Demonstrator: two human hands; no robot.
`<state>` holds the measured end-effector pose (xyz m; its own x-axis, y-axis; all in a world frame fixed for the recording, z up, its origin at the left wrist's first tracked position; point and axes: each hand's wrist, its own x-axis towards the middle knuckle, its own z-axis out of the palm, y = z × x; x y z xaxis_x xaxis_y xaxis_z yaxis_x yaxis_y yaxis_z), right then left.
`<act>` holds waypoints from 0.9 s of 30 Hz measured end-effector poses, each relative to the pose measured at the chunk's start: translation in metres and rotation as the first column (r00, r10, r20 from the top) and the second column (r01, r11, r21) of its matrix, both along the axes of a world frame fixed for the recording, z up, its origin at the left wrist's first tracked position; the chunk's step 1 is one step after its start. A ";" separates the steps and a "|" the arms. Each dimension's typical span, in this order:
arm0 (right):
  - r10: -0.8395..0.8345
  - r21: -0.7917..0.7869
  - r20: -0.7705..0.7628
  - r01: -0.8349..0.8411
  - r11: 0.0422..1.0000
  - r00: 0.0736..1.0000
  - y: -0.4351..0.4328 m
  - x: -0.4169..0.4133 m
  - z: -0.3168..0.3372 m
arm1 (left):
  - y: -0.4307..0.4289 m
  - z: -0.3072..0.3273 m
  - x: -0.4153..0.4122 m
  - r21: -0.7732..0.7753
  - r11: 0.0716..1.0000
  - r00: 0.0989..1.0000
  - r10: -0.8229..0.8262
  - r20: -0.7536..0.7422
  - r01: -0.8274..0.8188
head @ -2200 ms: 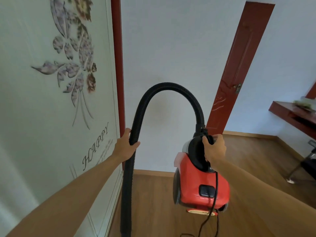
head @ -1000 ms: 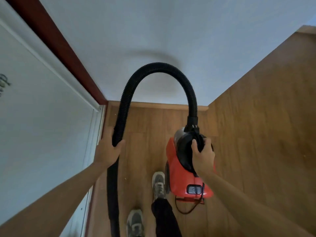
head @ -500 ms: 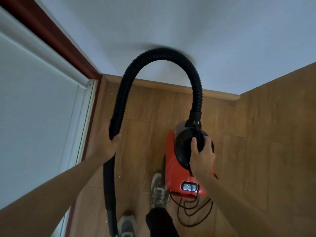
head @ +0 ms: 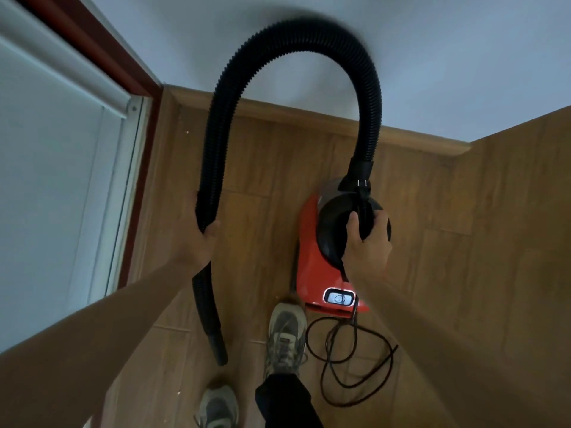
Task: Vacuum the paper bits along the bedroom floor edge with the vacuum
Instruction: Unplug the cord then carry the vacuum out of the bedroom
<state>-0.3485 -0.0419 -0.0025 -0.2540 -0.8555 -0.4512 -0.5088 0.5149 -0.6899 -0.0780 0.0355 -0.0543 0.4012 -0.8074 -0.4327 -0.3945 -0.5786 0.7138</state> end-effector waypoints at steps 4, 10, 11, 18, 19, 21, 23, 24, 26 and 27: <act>0.040 -0.026 -0.012 -0.040 0.999 0.999 -0.001 -0.002 -0.012 | -0.006 -0.021 0.002 -0.004 1.000 0.999 0.025 0.027 -0.025; 0.057 -0.014 -0.028 -0.057 0.998 0.998 -0.001 -0.004 -0.026 | 0.002 -0.034 -0.004 -0.022 1.000 1.000 0.013 0.026 -0.013; 0.061 -0.008 -0.032 -0.062 0.998 0.998 -0.001 -0.004 -0.026 | 0.002 -0.035 -0.005 -0.020 1.000 1.000 0.014 0.027 -0.013; 0.104 0.066 -0.093 -0.098 0.993 0.990 -0.001 -0.008 -0.023 | -0.003 -0.043 -0.013 0.063 0.996 0.998 0.058 0.021 -0.059; 0.110 0.078 -0.101 -0.103 0.992 0.989 0.000 -0.010 -0.023 | -0.004 -0.044 -0.015 0.090 0.993 0.997 0.069 0.026 -0.071; 0.135 0.090 -0.123 -0.124 0.988 0.983 -0.001 -0.011 -0.020 | -0.008 -0.042 -0.015 0.106 0.992 0.996 0.061 0.061 -0.067; 0.178 0.114 -0.150 -0.162 0.980 0.973 -0.004 -0.009 -0.017 | -0.015 -0.037 -0.015 0.138 0.989 0.995 0.050 0.084 -0.061; 0.208 0.130 -0.168 -0.188 0.974 0.964 -0.005 -0.008 -0.015 | -0.018 -0.035 -0.014 0.163 0.984 0.995 0.052 0.088 -0.066; 0.272 0.179 -0.211 -0.236 0.955 0.939 -0.006 -0.008 -0.011 | -0.022 -0.023 -0.013 0.189 0.979 0.994 0.059 0.091 -0.075; 0.305 0.204 -0.229 -0.260 0.944 0.924 -0.007 -0.009 -0.007 | -0.023 -0.016 -0.011 0.191 0.979 0.994 0.062 0.085 -0.077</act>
